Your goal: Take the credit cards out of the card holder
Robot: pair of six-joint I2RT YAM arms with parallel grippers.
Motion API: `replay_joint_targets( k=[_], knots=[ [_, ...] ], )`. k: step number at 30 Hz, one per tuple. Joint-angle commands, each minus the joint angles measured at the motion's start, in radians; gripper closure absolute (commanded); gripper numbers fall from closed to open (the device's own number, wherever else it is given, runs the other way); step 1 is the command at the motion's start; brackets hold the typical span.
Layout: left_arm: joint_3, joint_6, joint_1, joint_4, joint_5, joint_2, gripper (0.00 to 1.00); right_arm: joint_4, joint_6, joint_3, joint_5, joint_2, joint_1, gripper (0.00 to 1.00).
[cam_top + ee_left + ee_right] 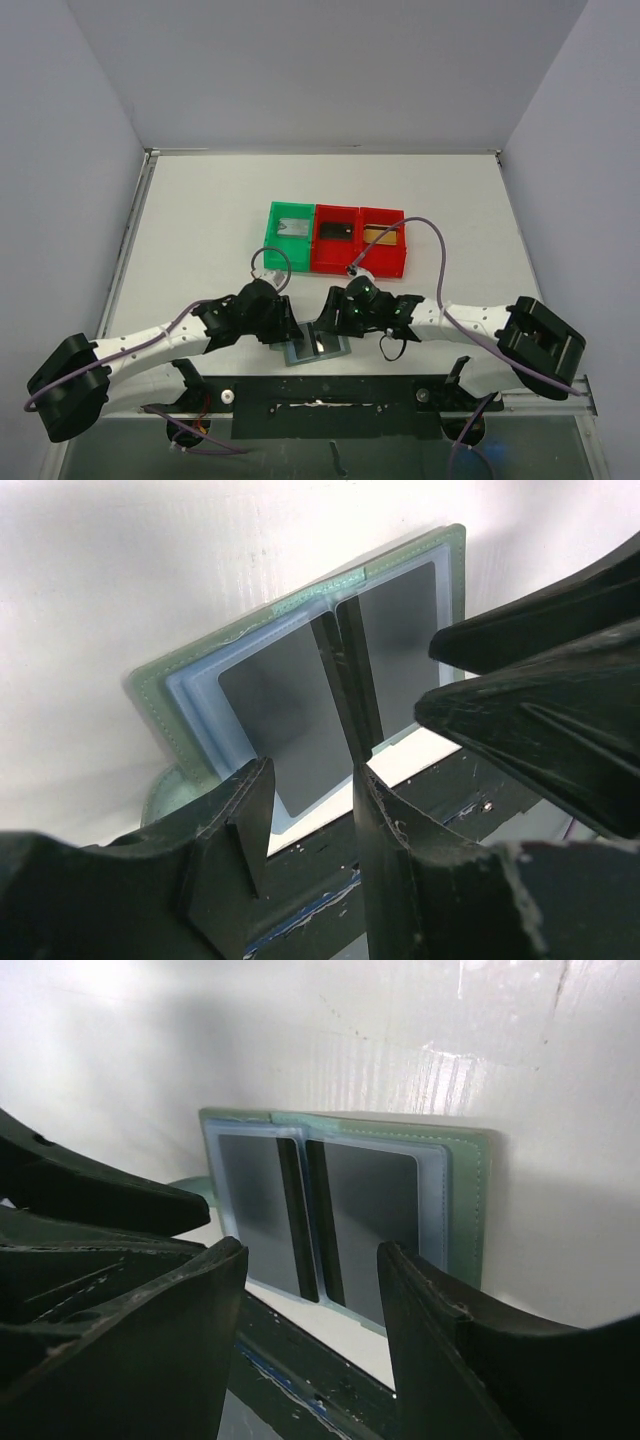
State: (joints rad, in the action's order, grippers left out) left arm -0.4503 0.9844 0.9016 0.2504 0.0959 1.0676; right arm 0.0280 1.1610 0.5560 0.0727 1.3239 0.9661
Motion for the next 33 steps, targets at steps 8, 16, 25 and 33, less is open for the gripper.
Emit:
replay_joint_targets(
  k=[8,16,25,33],
  knots=[
    [-0.011,-0.014,0.011,-0.04,0.007,0.045,0.67,-0.057,-0.023,0.097,0.07,0.116,0.029,0.6],
    [0.019,-0.009,0.013,-0.05,0.003,0.066,0.72,-0.016,-0.011,0.109,0.062,0.158,0.041,0.64],
    [0.022,-0.02,0.017,-0.034,-0.017,0.108,0.79,-0.076,0.008,0.095,0.099,0.202,0.053,0.75],
    [0.02,-0.023,0.022,-0.007,-0.044,0.116,0.82,-0.152,0.025,0.048,0.119,0.154,0.033,0.82]
  ],
)
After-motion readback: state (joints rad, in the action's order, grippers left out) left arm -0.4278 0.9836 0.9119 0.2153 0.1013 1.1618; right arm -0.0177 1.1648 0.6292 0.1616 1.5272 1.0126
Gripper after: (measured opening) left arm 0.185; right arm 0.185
